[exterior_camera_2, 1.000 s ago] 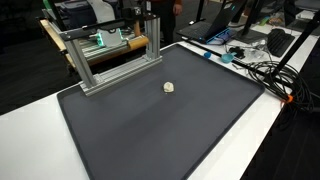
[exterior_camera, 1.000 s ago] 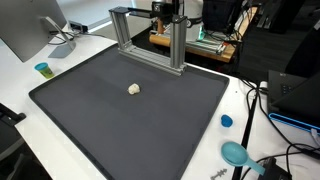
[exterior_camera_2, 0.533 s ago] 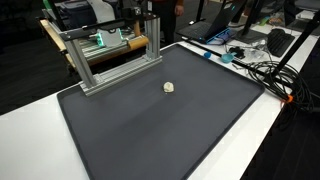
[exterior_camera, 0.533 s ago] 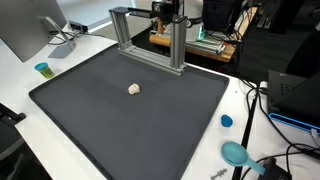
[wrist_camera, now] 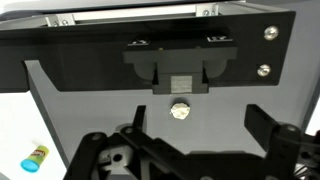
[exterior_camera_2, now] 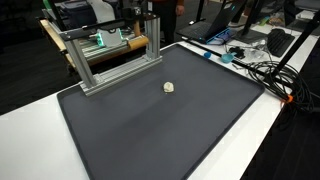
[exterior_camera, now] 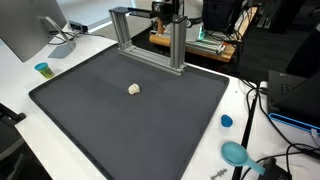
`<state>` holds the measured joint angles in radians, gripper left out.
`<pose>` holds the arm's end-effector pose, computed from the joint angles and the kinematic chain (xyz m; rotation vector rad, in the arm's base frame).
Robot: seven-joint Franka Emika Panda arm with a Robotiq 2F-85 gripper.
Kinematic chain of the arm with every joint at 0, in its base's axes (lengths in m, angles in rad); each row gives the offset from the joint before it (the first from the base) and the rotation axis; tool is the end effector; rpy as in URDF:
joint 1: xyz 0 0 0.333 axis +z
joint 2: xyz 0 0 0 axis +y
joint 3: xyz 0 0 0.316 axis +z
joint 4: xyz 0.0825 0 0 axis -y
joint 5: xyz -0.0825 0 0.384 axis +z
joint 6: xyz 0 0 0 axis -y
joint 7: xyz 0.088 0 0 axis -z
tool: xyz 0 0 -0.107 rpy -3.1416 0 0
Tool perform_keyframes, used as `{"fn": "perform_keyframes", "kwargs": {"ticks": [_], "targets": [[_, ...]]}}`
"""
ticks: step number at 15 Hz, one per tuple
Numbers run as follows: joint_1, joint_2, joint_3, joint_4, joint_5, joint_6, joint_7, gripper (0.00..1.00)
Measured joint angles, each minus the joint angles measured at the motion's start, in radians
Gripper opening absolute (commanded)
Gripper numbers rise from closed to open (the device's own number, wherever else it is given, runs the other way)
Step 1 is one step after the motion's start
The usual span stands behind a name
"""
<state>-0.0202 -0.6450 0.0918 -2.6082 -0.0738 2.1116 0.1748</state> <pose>0.3648 0.0236 0.4710 3.0259 -0.1273 0.2403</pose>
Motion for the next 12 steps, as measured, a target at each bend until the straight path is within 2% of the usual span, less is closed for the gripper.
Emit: {"fn": "perform_keyframes", "kwargs": {"ticks": [3, 12], "targets": [[-0.006, -0.001, -0.028, -0.015, 0.001, -0.007, -0.006, 1.00], [-0.004, -0.024, -0.018, -0.073, 0.004, 0.001, 0.023, 1.00]]}}
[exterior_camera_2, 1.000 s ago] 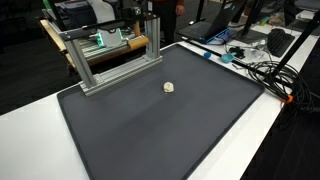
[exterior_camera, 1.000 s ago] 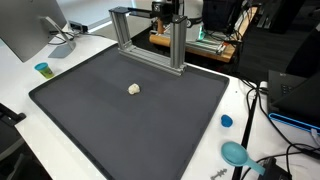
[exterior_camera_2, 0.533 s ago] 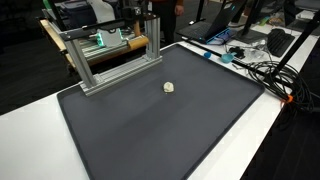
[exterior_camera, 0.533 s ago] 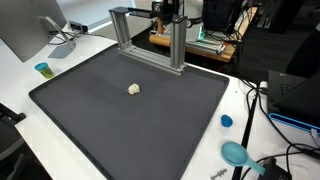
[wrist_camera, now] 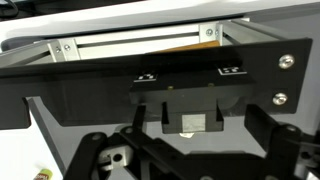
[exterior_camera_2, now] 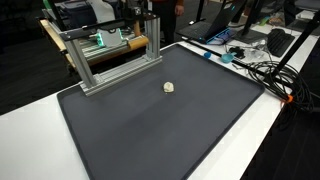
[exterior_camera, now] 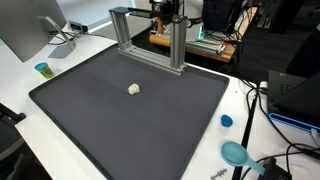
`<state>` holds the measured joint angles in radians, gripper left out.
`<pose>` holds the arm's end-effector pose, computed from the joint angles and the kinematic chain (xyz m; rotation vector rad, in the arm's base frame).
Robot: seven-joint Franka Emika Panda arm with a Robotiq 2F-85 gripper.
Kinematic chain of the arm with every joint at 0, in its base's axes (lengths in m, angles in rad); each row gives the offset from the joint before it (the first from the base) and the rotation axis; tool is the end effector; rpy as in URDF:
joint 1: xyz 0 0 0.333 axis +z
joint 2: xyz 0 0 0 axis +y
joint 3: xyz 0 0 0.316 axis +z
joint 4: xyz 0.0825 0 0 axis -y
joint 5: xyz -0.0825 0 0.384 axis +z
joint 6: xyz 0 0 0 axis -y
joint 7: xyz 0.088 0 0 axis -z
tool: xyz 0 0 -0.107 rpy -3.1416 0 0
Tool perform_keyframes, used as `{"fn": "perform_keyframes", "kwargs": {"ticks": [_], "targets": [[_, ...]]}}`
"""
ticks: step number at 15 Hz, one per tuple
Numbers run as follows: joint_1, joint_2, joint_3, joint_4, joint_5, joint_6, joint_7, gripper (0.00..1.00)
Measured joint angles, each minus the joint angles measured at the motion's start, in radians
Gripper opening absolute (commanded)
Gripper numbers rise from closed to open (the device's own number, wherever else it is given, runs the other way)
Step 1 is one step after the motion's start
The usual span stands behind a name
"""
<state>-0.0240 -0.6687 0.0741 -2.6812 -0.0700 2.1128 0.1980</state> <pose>0.3494 0.0138 0.4445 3.0353 -0.1951 0.1675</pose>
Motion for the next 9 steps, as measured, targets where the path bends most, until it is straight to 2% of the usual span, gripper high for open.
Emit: {"fn": "perform_keyframes", "kwargs": {"ticks": [6, 9], "targets": [[0.002, 0.009, -0.001, -0.002, 0.000, 0.000, -0.033, 0.99], [0.002, 0.009, -0.003, -0.005, 0.000, 0.000, -0.035, 0.91]]}}
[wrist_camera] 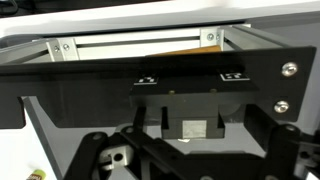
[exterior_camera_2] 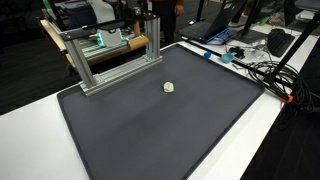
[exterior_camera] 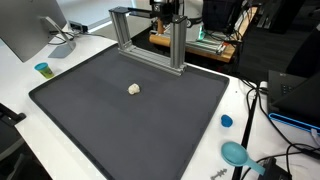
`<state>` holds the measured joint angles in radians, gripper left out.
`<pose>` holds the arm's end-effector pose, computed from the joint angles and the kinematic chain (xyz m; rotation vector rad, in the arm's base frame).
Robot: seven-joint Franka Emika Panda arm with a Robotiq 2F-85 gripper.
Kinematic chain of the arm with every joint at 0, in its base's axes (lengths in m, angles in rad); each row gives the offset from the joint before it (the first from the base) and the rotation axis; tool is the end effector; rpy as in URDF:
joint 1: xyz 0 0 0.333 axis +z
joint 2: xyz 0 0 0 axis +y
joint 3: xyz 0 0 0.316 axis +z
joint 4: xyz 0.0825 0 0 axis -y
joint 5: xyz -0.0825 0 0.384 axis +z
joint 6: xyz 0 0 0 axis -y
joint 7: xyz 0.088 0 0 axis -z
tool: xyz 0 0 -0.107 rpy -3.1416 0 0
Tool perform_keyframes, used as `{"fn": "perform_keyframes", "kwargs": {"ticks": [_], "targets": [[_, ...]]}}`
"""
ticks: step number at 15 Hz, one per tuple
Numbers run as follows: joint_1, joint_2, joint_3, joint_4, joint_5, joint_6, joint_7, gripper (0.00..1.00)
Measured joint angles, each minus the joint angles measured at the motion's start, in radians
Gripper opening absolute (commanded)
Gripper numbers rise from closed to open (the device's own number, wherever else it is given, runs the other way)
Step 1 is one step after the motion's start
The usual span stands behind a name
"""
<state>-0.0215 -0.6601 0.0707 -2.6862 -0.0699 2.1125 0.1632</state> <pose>0.3494 0.0134 0.4392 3.0391 -0.1421 0.1437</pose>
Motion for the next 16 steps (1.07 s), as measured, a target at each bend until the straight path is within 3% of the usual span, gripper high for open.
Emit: {"fn": "perform_keyframes", "kwargs": {"ticks": [8, 10, 16], "targets": [[0.017, -0.007, -0.010, -0.007, 0.014, 0.000, -0.013, 0.74], [0.017, -0.013, -0.017, -0.008, 0.014, 0.000, -0.015, 0.78], [0.017, -0.023, -0.034, -0.012, 0.018, 0.001, -0.033, 0.75]]}}
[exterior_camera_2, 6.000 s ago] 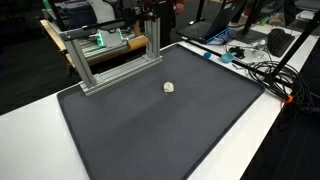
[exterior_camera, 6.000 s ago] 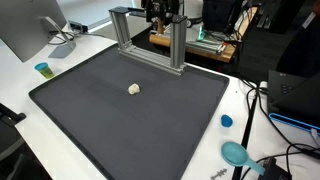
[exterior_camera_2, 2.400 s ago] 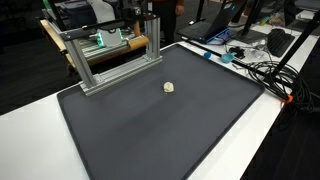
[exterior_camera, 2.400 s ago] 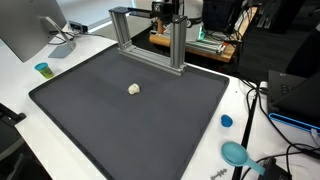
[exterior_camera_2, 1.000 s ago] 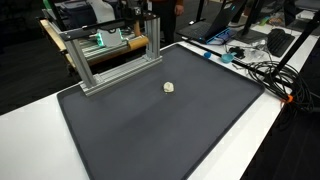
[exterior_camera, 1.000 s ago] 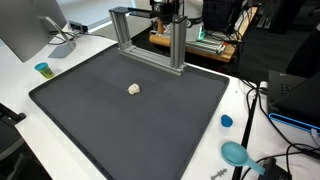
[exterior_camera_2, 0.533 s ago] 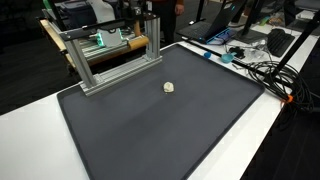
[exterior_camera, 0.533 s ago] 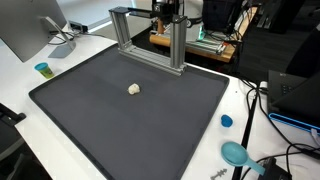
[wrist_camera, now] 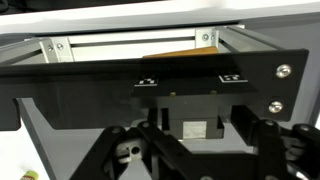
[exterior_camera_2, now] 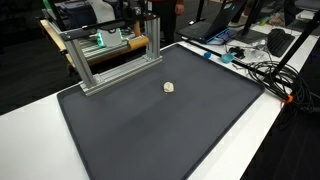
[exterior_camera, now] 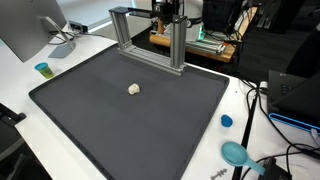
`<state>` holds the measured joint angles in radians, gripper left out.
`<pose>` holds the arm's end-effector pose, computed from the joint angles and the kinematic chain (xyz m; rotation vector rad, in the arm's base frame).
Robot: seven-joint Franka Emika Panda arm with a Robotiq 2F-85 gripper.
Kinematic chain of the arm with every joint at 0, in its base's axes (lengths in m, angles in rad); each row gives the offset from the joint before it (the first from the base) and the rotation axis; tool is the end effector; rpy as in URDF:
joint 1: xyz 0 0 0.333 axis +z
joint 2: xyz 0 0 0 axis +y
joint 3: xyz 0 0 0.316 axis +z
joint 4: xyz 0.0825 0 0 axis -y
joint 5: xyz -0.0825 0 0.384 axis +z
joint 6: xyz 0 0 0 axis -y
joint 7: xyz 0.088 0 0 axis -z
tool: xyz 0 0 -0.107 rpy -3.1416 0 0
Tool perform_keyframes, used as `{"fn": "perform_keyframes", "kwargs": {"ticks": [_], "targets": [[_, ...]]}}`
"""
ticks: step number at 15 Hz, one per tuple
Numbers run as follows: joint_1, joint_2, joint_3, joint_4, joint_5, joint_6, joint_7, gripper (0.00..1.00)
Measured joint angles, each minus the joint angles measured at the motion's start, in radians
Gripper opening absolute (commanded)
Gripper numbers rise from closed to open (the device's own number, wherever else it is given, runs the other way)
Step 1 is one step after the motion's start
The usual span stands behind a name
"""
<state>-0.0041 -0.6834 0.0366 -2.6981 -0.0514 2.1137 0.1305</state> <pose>0.3448 0.0085 0.4419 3.0744 -0.1241 0.1592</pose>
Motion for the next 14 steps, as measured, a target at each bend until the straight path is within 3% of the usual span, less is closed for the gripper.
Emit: {"fn": "perform_keyframes", "kwargs": {"ticks": [2, 3, 4, 5, 8, 9, 10, 11, 12, 13, 14], "targets": [[0.002, -0.003, -0.003, -0.004, 0.002, 0.001, -0.025, 0.68], [0.003, -0.004, -0.005, -0.006, 0.003, 0.001, -0.037, 0.60], [0.004, -0.004, -0.007, -0.008, 0.003, 0.003, -0.050, 0.41], [0.004, -0.005, -0.010, -0.010, 0.002, 0.005, -0.060, 0.34], [0.003, -0.013, -0.018, -0.012, 0.001, 0.006, -0.078, 0.31], [0.004, -0.016, -0.018, -0.013, 0.001, 0.006, -0.079, 0.26], [0.005, -0.019, -0.018, -0.014, 0.002, 0.005, -0.080, 0.33], [0.005, -0.020, -0.018, -0.015, 0.002, 0.005, -0.080, 0.76], [0.005, -0.021, -0.018, -0.015, 0.002, 0.005, -0.080, 0.69], [0.005, -0.021, -0.018, -0.015, 0.002, 0.005, -0.080, 0.32], [0.005, -0.021, -0.018, -0.017, 0.002, 0.005, -0.080, 0.36]]}}
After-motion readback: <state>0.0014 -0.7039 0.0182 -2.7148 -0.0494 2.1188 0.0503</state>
